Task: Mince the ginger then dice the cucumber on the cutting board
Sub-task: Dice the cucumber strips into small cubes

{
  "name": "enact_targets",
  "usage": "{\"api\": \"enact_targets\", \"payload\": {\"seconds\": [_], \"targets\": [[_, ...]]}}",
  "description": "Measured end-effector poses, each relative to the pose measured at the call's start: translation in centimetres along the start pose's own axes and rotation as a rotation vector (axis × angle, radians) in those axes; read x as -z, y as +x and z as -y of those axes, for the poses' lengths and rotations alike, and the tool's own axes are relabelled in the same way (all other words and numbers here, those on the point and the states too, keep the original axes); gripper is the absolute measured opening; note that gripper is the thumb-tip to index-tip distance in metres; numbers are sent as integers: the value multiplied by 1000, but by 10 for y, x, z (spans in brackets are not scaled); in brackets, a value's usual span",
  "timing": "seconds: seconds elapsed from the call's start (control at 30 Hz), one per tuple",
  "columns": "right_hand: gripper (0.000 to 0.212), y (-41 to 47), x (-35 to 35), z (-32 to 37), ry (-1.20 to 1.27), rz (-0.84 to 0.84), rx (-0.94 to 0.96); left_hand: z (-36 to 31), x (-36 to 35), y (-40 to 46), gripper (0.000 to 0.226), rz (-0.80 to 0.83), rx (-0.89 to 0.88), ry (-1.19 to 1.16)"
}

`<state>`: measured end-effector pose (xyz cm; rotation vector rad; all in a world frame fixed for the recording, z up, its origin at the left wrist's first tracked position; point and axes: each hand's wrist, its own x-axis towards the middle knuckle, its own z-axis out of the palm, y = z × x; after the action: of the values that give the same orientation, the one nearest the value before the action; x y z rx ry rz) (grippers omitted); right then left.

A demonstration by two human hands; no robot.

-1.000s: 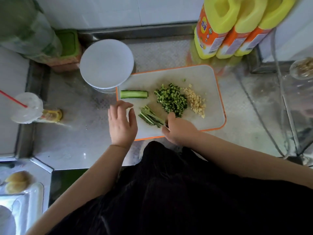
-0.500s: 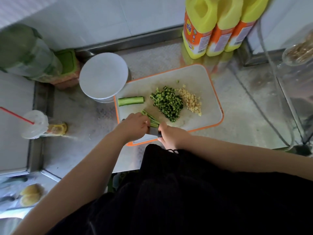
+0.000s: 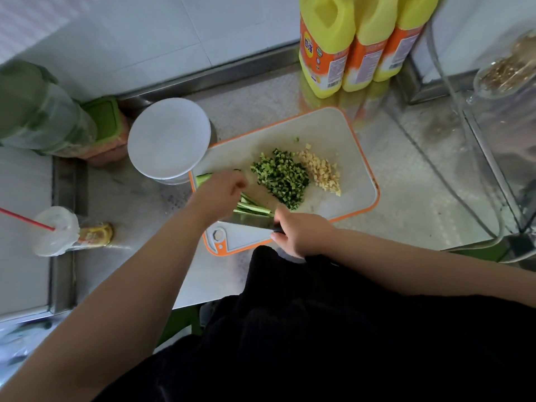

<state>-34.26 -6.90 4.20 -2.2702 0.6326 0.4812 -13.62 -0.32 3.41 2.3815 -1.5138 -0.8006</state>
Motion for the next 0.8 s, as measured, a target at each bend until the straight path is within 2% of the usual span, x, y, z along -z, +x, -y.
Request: {"api": "enact_targets", "payload": {"seconds": [0.1, 0.13, 0.17, 0.23, 0.37, 0.43, 0.53, 0.67, 0.8], "targets": [[24, -2, 7, -12, 98, -161, -53, 14, 22, -7, 27, -513, -174, 8], [25, -2, 9, -15, 140, -207, -92, 22, 22, -10, 23, -644, -234, 59], [26, -1, 11, -19, 186, -248, -135, 32, 17, -12, 18, -709, -288, 115], [27, 1, 13, -25, 270, -333, -204, 49, -4, -17, 19, -633, -414, 228], [28, 5, 12, -31, 383, -464, -255, 57, -48, -10, 59, -125, -604, 447], [26, 4, 12, -31, 401, -495, -237, 50, -55, 1, 68, -11, -667, 488], [24, 2, 12, -29, 376, -525, -211, 48, -57, 18, 63, 31, -763, 482], [25, 2, 12, -27, 340, -507, -214, 54, -61, 28, 46, -50, -846, 431], [20, 2, 11, -25, 313, -470, -212, 57, -72, 22, 41, -134, -758, 402]]}}
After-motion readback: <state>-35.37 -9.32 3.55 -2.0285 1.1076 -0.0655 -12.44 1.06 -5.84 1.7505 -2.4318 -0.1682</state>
